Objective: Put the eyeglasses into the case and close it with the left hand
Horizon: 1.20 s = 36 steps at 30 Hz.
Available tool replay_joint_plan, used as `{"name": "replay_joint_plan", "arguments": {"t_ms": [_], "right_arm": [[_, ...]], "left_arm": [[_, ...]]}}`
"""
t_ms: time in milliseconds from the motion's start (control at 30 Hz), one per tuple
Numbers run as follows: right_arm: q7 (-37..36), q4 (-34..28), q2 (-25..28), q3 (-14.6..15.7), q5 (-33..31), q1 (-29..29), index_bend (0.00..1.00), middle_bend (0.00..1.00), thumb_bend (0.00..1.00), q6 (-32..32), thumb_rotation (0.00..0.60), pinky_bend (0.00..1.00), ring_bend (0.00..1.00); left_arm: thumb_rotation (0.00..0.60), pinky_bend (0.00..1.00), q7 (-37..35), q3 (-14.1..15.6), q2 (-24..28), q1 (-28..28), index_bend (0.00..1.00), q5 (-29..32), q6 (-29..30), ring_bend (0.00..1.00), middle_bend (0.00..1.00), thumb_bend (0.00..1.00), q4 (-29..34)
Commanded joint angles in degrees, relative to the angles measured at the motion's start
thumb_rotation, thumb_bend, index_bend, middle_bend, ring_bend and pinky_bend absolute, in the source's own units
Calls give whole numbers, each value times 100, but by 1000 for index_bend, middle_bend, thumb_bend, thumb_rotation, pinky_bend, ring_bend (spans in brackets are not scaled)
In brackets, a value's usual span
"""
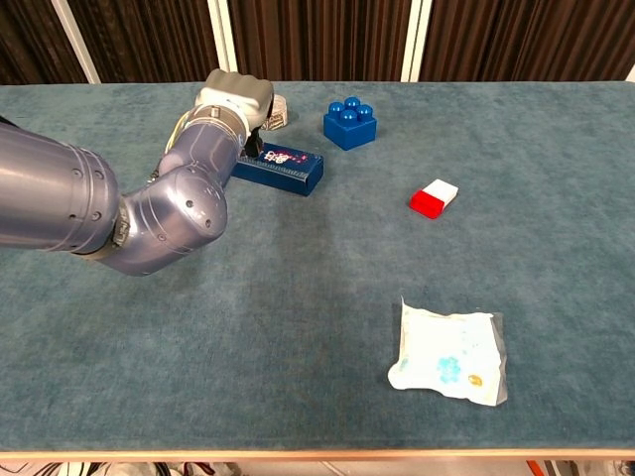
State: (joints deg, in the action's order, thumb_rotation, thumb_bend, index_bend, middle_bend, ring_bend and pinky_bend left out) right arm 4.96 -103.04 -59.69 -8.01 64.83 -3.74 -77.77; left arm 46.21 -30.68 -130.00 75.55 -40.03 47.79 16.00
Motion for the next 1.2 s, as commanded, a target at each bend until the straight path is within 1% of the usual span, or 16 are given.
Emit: {"name": "replay_joint_plan", "arguments": {"t_ms": [33,100,167,233,300,433,467,567,600,667,700,733,833,1000,1133,1200], "right_arm": [[-2,-5,1,-1,-12,-1,90,0,116,6,600,225,86],[-2,-8,3,0,-14,-1,91,0,116,7,600,225,87],[-2,-13,4,1,-21,0,94,0,116,10,600,225,87],[-6,-18,9,-3,-31,-3,96,0,116,17,600,225,87],[-13,-18,12,-3,-32,-5,96,0,117,23,600,225,87],[-19,-21,11,-2,-32,-9,96,0,117,27,600,225,86],[-9,-20,8,3,-28,-11,96,0,117,30,600,225,86],[2,-30,-1,7,-15,-9,96,0,117,12,600,225,87],[8,-27,-5,6,-8,-6,96,0,117,-5,600,225,87],[9,-23,-12,3,-17,-2,101,0,116,-17,600,225,87],[6,-23,-15,0,-28,-3,103,0,116,-14,600,225,86],[2,-23,-17,-5,-43,-6,108,0,117,-5,600,225,86],[14,-15,-25,-10,-55,-15,114,0,117,0,600,225,87],[19,-10,-30,-18,-70,-13,116,0,117,-16,600,225,87],[24,-11,-36,-21,-82,-16,118,0,117,-15,600,225,87],[24,-15,-37,-21,-91,-18,118,0,117,-7,600,225,87]], "left_arm": [[600,81,15,-31,0,0,37,35,-2,59,66,416,15],[600,79,28,-52,0,10,12,55,8,57,60,393,20],[600,79,-3,-95,0,42,10,68,66,57,58,374,31],[600,78,-153,-169,17,90,11,56,120,48,53,324,94],[600,76,-188,-156,84,78,12,-9,134,40,49,276,172],[600,74,153,-114,416,-102,13,-31,32,40,49,241,601],[600,74,255,-101,533,-160,13,-30,24,40,48,241,765],[600,75,543,28,1048,-438,23,-100,44,40,49,241,1557],[600,77,658,97,1320,-582,33,-131,67,40,50,241,1985],[600,80,813,192,1703,-790,47,-128,56,39,52,241,2619],[600,81,915,248,1910,-895,51,-87,-6,38,53,241,2946],[600,81,1081,330,2215,-1035,55,22,-114,36,53,241,3419],[600,78,1481,559,2833,-1246,68,359,-316,23,53,241,4314],[600,77,1789,822,3411,-1294,86,907,-439,21,53,241,5111],[600,76,1807,1000,3622,-1238,102,1202,-492,21,54,241,5362],[600,75,1774,1086,3654,-1208,106,1293,-531,22,56,241,5382]]}}
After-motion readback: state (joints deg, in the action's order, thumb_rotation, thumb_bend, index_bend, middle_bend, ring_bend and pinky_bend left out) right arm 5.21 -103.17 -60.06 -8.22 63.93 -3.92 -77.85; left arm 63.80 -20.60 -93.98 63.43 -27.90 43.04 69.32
